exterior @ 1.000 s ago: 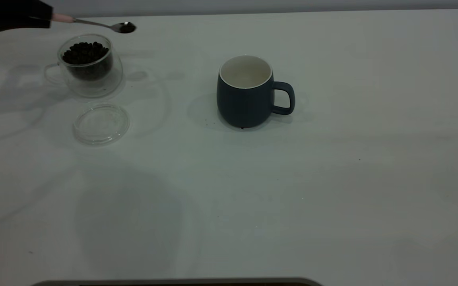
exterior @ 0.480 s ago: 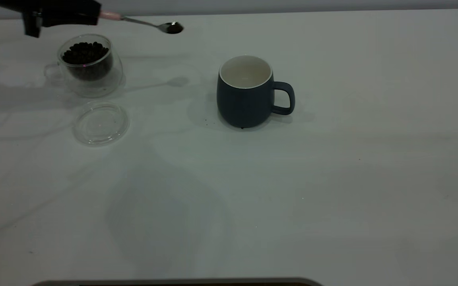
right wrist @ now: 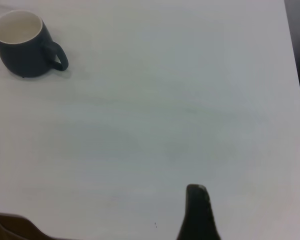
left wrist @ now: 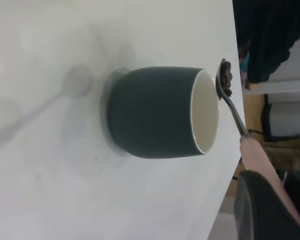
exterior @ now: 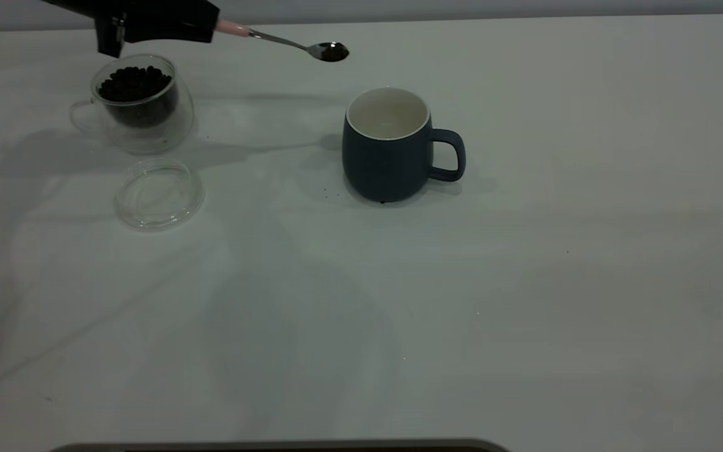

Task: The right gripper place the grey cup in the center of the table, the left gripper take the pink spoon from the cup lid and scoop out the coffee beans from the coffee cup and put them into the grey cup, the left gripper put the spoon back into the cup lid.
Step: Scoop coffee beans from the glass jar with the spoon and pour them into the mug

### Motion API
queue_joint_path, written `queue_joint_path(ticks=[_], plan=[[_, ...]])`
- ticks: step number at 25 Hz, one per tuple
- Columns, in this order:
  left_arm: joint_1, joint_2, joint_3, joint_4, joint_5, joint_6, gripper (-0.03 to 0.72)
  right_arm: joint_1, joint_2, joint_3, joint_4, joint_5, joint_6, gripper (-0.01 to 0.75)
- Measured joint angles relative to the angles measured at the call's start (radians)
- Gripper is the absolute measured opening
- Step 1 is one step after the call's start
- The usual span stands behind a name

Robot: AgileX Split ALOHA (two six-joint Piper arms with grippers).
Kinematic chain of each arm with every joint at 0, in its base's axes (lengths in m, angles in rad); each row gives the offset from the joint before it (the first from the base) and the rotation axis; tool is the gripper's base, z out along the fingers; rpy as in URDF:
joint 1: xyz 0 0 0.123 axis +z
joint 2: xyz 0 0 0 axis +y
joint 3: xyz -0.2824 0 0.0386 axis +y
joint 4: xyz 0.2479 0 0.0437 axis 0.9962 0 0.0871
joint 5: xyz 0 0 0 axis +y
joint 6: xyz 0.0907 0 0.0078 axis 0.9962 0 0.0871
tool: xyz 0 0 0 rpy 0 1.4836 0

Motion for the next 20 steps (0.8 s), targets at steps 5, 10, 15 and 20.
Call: queue_joint_path(ticks=[5, 10, 15, 20], plan=[[-0.039, 0.0, 0.0, 0.0, 0.0, 0.0, 0.127, 0.0, 0.0, 0.0, 0.0, 0.0, 0.0, 0.591], [-0.067, 0.0, 0.0, 0.0, 0.0, 0.033, 0.127, 0.0, 0.0, 0.0, 0.0, 0.0, 0.0, 0.591], [-0.075, 0.0, 0.0, 0.0, 0.0, 0.068, 0.127, 0.0, 0.0, 0.0, 0.0, 0.0, 0.0, 0.591], [-0.084, 0.0, 0.0, 0.0, 0.0, 0.138, 0.127, 0.0, 0.0, 0.0, 0.0, 0.0, 0.0, 0.591]])
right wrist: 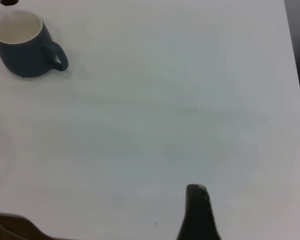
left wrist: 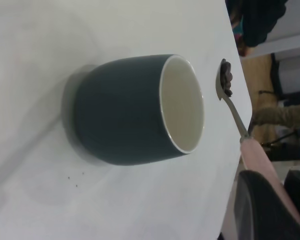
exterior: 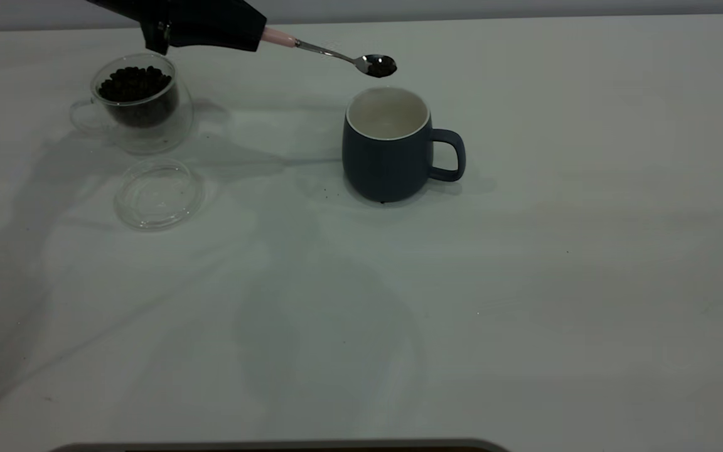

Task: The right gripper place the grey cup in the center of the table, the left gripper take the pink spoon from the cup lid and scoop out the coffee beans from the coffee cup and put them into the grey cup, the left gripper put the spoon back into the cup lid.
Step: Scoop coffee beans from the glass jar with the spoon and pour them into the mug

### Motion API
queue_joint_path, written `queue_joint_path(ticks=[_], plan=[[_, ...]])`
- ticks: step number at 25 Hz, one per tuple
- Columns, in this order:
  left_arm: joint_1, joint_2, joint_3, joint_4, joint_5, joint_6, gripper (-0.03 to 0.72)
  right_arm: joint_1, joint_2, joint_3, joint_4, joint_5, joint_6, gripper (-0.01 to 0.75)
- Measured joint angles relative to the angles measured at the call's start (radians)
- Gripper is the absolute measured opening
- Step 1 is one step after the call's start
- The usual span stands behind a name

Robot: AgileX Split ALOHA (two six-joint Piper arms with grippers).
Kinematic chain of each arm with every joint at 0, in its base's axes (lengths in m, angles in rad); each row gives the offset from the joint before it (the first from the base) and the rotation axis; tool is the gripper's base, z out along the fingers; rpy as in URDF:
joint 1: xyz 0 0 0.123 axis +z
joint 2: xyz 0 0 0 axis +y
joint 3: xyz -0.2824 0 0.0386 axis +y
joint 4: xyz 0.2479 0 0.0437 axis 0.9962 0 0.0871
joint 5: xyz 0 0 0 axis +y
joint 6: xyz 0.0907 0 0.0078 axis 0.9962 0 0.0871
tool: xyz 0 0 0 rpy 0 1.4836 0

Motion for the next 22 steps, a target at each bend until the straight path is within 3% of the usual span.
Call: queue_joint_path(ticks=[22], plan=[[0.0, 0.0, 0.0, 0.0, -0.018, 0.384, 0.127, 0.0, 0.0, 0.0, 0.0, 0.0, 0.0, 0.591]])
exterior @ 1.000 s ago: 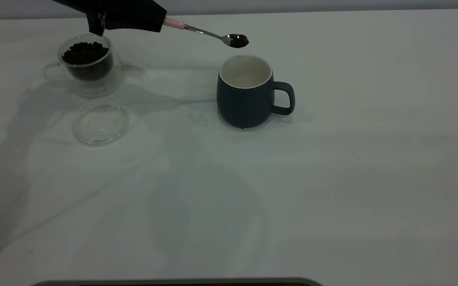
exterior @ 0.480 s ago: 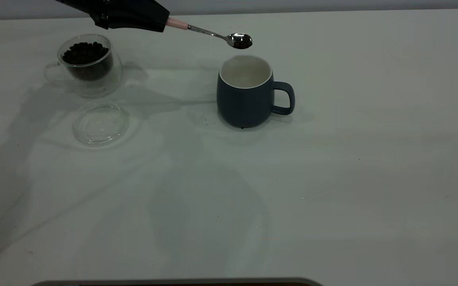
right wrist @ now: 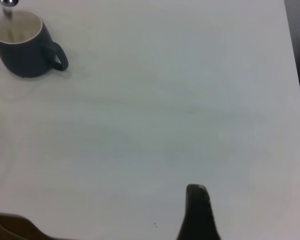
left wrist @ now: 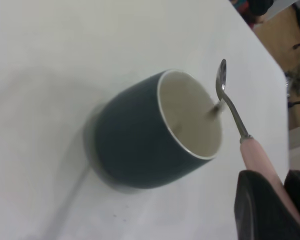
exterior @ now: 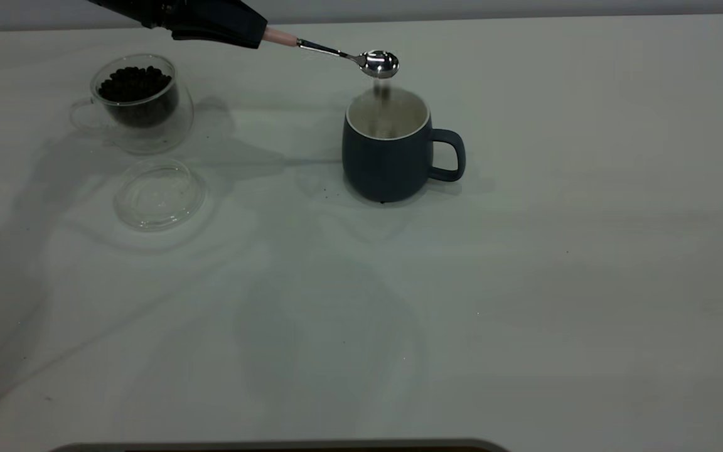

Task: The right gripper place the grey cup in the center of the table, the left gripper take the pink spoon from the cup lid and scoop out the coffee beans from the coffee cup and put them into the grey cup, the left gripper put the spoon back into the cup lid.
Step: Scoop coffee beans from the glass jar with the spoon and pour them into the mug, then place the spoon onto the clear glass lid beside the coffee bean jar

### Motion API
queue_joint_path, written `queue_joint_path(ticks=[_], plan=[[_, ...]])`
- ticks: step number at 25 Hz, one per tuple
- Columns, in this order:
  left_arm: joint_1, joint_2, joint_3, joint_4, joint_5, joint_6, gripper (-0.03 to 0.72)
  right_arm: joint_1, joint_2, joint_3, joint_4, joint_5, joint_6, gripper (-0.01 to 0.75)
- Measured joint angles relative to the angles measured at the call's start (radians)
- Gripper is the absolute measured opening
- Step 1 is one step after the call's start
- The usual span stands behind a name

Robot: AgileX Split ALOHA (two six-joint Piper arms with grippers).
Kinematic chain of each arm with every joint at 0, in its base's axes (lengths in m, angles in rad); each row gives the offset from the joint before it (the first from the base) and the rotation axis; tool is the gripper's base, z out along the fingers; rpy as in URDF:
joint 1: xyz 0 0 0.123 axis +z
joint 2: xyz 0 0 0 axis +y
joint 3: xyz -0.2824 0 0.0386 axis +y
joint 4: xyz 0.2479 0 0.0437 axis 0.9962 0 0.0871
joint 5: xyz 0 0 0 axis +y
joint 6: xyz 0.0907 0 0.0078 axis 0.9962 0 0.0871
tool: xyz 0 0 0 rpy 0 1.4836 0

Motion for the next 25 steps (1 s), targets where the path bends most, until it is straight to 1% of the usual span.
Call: queue_joint_path(ticks=[5, 9, 12, 17, 21, 25], plan=[[0.0, 0.0, 0.0, 0.0, -0.01, 0.005, 0.127, 0.0, 0.0, 0.0, 0.0, 0.0, 0.0, 0.591], [0.002, 0.0, 0.0, 0.003, 0.008, -0.095, 0.127, 0.0, 0.0, 0.0, 0.0, 0.0, 0.0, 0.591], [0.019, -0.017, 0.0, 0.031, 0.012, -0.178, 0.127, 0.0, 0.0, 0.0, 0.0, 0.0, 0.0, 0.591], [0.077, -0.117, 0.027, 0.08, 0.014, -0.254, 0.127, 0.0, 0.0, 0.0, 0.0, 0.0, 0.0, 0.591], [0.139, -0.247, 0.162, 0.087, 0.019, -0.235, 0.127, 0.0, 0.0, 0.0, 0.0, 0.0, 0.0, 0.591], [0.233, -0.338, 0.311, 0.087, 0.022, -0.18, 0.127, 0.0, 0.0, 0.0, 0.0, 0.0, 0.0, 0.591]])
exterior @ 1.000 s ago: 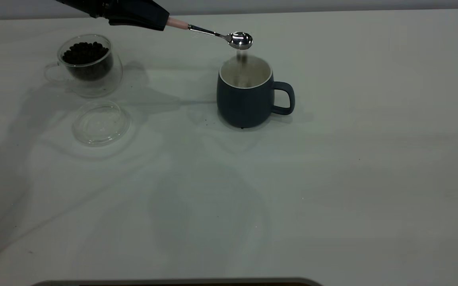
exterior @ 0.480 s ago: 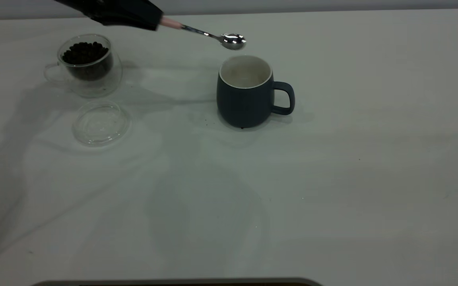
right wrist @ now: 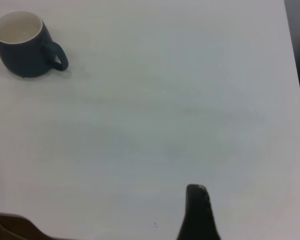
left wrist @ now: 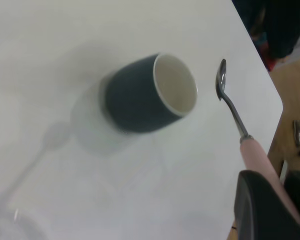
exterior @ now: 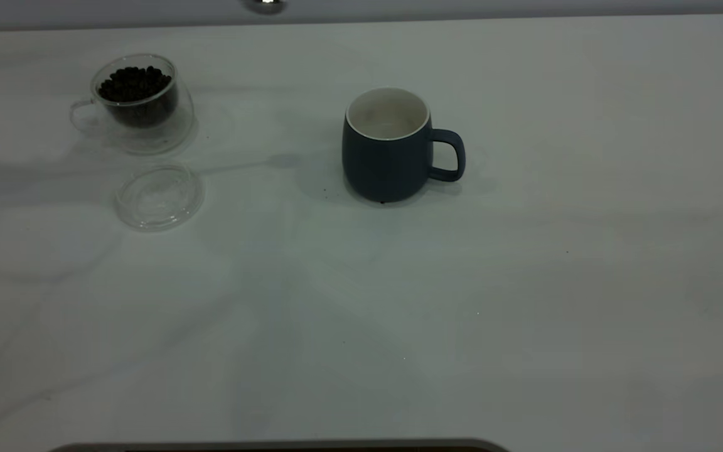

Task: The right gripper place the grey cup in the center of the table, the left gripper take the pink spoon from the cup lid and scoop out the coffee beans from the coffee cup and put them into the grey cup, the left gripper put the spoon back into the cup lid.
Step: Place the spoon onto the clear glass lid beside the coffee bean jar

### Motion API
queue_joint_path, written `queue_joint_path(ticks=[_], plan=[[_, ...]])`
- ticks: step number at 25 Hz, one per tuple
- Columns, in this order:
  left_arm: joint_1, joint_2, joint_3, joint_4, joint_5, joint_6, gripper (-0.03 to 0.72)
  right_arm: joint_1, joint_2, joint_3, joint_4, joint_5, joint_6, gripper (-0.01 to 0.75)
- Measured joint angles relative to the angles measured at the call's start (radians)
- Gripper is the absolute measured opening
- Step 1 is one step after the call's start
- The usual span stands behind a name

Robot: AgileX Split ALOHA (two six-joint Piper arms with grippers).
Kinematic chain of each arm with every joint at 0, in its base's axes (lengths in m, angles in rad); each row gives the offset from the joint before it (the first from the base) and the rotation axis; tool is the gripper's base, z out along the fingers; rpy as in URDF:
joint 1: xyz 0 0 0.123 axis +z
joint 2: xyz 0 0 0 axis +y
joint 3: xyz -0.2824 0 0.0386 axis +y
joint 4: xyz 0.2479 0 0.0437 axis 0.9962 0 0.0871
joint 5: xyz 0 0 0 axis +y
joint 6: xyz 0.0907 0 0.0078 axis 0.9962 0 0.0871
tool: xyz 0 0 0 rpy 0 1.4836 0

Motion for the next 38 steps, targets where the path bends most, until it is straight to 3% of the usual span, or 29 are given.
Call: queue_joint_path(ticks=[6, 13, 18, 25, 38], plan=[[0.175, 0.021, 0.131, 0.1, -0.005, 0.022, 0.127, 0.0, 0.0, 0.0, 0.0, 0.0, 0.0, 0.591], [0.326, 0.11, 0.151, 0.125, -0.013, 0.01, 0.127, 0.0, 0.0, 0.0, 0.0, 0.0, 0.0, 0.591], [0.332, 0.179, 0.151, 0.125, -0.018, 0.009, 0.127, 0.0, 0.0, 0.0, 0.0, 0.0, 0.0, 0.591], [0.328, 0.214, 0.151, 0.104, -0.127, 0.021, 0.127, 0.0, 0.0, 0.0, 0.0, 0.0, 0.0, 0.591], [0.224, 0.264, 0.151, 0.056, -0.255, 0.046, 0.127, 0.0, 0.0, 0.0, 0.0, 0.0, 0.0, 0.591]])
